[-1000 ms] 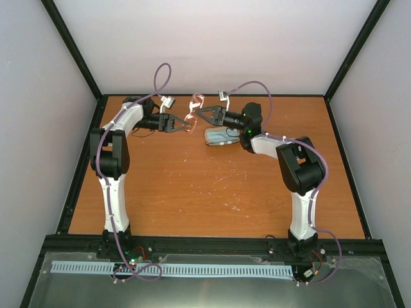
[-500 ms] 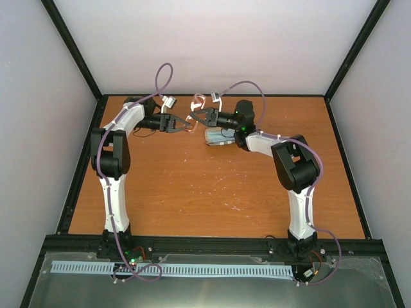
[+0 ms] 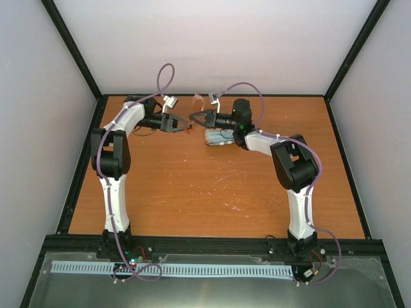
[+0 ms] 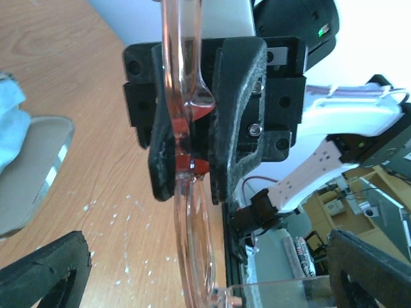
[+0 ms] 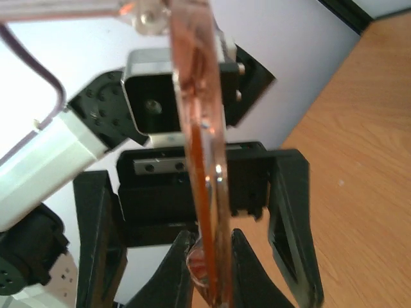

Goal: Organize the sunglasses
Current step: Pick up the sunglasses from the center of the board, then fold the sunglasses at the center of the board.

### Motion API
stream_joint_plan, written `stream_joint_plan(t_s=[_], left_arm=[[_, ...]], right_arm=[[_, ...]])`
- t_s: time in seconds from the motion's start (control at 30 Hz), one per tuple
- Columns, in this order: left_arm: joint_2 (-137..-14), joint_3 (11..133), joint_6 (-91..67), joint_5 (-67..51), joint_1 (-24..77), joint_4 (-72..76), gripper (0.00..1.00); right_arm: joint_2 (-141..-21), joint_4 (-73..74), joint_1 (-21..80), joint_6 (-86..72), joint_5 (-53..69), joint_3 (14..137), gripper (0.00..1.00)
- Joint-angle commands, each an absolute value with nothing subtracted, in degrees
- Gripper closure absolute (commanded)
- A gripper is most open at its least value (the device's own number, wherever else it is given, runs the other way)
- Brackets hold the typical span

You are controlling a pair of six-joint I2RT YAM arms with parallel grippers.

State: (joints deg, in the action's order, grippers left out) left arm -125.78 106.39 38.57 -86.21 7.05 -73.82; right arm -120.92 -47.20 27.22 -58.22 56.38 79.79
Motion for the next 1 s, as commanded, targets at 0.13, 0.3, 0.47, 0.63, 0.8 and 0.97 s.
stream_joint_plan(t_s=[0.13, 0.3, 0.47, 0.63, 0.8, 0.97], left_arm=[[-121.5, 109.3, 21.1, -70.9, 1.0, -52.4, 0.01], [-120.9, 114.0, 12.6, -67.5, 1.0, -41.7, 0.78], [-121.9, 115.6, 7.9, -69.8, 1.9, -35.9, 0.78], [-121.6, 115.3, 6.2, -72.6, 4.3, -34.2, 0.72], [-118.0, 107.2, 4.3, -74.2, 7.2, -30.4, 0.72], [-114.2, 98.4, 2.5, -75.2, 8.6, -25.6, 0.72]], right_arm=[[-111.3, 12.1, 25.4, -21.1, 55.0, 86.5, 0.97], [-112.1, 29.6, 25.5, -11.8, 54.2, 89.6, 0.97], [-114.9, 37.6, 26.6, -8.3, 54.6, 93.3, 0.97], [-117.5, 39.3, 28.0, -8.2, 54.3, 96.8, 0.97], [-119.2, 38.7, 28.4, -9.9, 54.3, 100.4, 0.97], [-120.4, 36.5, 28.4, -12.8, 54.8, 103.7, 0.97]])
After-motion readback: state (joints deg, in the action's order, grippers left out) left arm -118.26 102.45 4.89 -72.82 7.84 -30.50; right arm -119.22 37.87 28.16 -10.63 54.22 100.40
